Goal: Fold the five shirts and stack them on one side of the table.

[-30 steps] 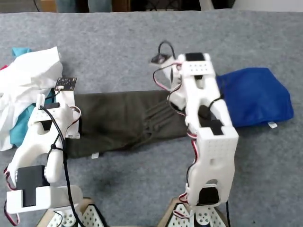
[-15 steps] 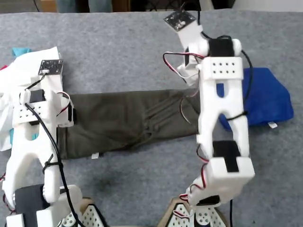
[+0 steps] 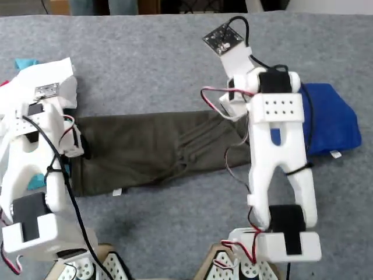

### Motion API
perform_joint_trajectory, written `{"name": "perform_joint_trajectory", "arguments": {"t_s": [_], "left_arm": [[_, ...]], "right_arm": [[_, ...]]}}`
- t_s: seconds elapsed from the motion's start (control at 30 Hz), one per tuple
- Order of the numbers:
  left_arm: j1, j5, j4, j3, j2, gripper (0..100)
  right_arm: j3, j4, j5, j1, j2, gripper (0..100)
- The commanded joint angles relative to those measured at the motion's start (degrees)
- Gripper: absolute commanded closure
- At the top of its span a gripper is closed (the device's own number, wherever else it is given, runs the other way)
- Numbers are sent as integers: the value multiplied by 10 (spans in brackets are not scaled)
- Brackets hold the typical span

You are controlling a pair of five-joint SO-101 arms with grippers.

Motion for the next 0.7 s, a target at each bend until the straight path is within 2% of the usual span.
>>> {"name": "perform_joint_trajectory", "arguments": {"t_s": [0.0,0.23,0.5,0.67], "left_arm": [[-15,-25,-2,-28,1,782],[-16,-41,-18,-22,4,784],[-12,-42,-25,-22,4,785],[-5,-43,-27,-28,16,822]], "right_arm": [[42,-50,1,7,-59,984],[102,-122,1,6,-114,984],[106,-160,1,6,-120,984],[103,-183,1,6,-122,984]]}}
